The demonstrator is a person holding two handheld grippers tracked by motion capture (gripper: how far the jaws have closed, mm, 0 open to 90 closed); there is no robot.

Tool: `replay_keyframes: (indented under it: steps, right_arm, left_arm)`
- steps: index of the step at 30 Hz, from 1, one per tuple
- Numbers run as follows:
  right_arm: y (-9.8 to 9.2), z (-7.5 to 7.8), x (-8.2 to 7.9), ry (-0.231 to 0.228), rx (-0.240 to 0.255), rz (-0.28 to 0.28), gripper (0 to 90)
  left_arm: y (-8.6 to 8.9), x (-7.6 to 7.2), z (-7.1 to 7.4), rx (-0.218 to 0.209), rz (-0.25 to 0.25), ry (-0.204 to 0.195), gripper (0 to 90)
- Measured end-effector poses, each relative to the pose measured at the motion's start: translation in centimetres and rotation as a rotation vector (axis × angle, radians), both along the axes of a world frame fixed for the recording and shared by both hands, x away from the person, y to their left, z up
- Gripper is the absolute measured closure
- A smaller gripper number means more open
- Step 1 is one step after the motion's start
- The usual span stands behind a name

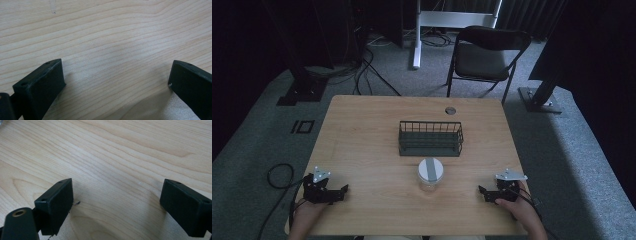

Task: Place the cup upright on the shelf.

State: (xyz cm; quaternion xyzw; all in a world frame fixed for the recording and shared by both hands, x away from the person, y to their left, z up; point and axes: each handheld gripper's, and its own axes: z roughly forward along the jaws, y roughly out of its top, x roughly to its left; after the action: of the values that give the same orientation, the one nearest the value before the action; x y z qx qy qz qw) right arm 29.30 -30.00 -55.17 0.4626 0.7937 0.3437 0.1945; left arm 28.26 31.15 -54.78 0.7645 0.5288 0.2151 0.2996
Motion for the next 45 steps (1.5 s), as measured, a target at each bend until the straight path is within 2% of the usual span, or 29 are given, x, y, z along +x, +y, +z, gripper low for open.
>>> replay_keyframes:
  steps: [30, 36, 45]
  right_arm:
    - [0.3, 0.0, 0.1, -0.002, 0.001, -0.031, 11.4]
    - [0.9, 0.1, 0.1, 0.007, 0.009, -0.005, 11.6]
    - [2.2, 0.8, 0.1, -0.013, 0.032, 0.029, 11.6]
  left_arm:
    - [0.1, 0.1, 0.0, -0.001, 0.005, 0.0, 0.5]
    - [0.1, 0.1, 0.0, 0.0, 0.004, 0.0, 0.5]
    - [0.1, 0.1, 0.0, 0.0, 0.003, -0.001, 0.5]
